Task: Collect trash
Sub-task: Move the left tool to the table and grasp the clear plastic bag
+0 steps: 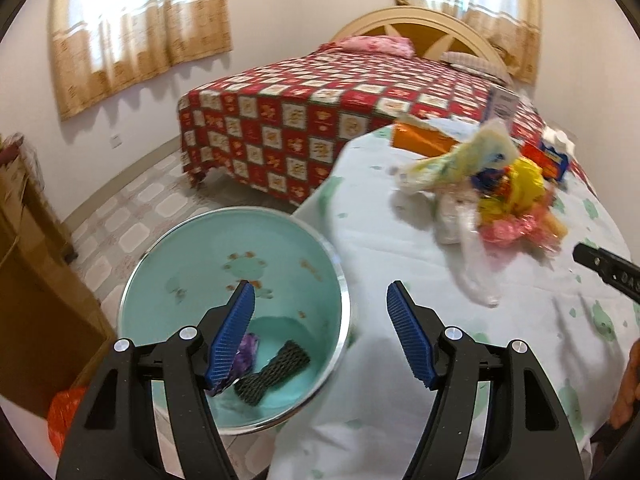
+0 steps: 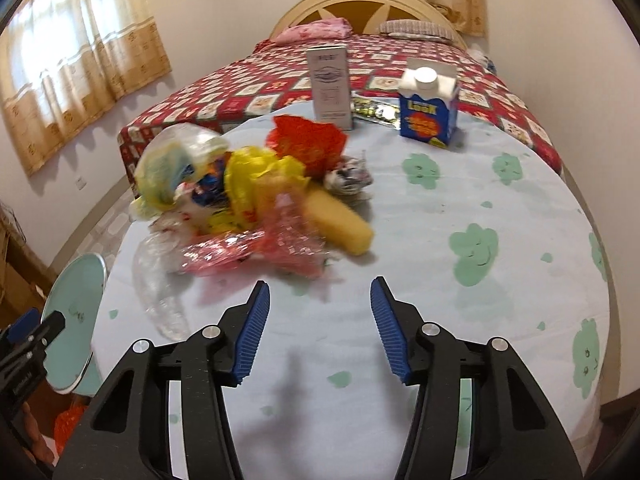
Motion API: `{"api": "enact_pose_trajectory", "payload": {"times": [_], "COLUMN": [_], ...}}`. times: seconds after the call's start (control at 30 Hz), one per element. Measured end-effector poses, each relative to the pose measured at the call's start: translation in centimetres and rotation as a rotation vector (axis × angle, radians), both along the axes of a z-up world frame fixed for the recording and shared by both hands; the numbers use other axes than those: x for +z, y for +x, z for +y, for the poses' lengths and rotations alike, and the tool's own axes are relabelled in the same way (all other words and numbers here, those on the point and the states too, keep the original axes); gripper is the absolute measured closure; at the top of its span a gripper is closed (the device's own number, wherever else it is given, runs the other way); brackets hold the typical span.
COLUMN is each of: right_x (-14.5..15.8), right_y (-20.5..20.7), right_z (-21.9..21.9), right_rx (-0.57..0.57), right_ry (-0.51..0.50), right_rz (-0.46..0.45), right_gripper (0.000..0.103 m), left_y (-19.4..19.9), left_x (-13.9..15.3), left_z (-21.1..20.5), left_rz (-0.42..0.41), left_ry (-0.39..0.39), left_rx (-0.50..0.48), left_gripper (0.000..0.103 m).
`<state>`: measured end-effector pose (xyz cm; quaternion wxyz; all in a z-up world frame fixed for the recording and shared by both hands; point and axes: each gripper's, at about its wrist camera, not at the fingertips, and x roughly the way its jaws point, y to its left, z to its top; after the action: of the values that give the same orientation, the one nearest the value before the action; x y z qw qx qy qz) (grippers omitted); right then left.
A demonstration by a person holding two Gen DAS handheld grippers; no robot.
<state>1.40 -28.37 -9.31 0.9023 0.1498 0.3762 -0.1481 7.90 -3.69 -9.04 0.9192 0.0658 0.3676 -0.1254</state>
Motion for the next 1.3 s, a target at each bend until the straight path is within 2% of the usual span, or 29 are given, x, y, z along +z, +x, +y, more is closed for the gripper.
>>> {"api": "enact_pose_trajectory", "payload": {"times": [0.27,0.37,0.63,0.8,0.93,1.0,1.03,1.07,1.13,1.3], "right_x": [0.5,0.2,0.3,0.6,0.4,-0.5,-0.8,-1.2,-1.4,-0.2], "right_y": [1.9,2.3,2.9,4.6,6.2,7.3,7.6,7.8,7.7,5.8], "right_z": [-1.0,-2.1,-1.6,-1.4,-0.9,-0.8,-0.8,-0.9,-1.1,-0.8], "right_rx": [0.024,0.008,0.042,0.067,0.093,0.097,0.100,0.108,0.111,0.122], "right_ry": [-0.008,0.019,0.045,0.065,0.061,0.064,0.079,0.113,0.136,0.104], "right_rz": [-0.014,-0.010,-0.027,-0.043,-0.031,-0.002,0.007,0.018,0.014,-0.020], "right_gripper": [0.051,0.051,0.051,0.051,0.052,0.058,0.069,0.078,0.082,0.088], "left_y": [1.6,2.3,5.0,6.2,7.0,7.1,7.1,6.9,6.4,4.9], "left_x": [0.8,1.0,-0.4,-1.5,-2.3,-2.5,-2.6,-2.6,-2.5,-1.6], "left_z": [-4.0,-5.5,-9.7,-10.9,-11.4,-11.5,-11.7,-11.8,-11.8,-11.5], "left_rz": [0.002,0.001,0.051,0.087,0.114,0.123,0.128,0.128,0.121,0.118], "left_ry": [-0.009,-0.017,-0.046,-0.058,-0.073,-0.077,-0.080,-0.080,-0.075,-0.090], "left_rx": [-0.064,-0.088,-0.129,-0.141,-0.169,-0.183,-0.205,-0.218,-0.237,-0.272], "left_gripper": [0.035,0.035,0.037,0.044,0.061,0.070,0.078,0.082,0.086,0.089]}}
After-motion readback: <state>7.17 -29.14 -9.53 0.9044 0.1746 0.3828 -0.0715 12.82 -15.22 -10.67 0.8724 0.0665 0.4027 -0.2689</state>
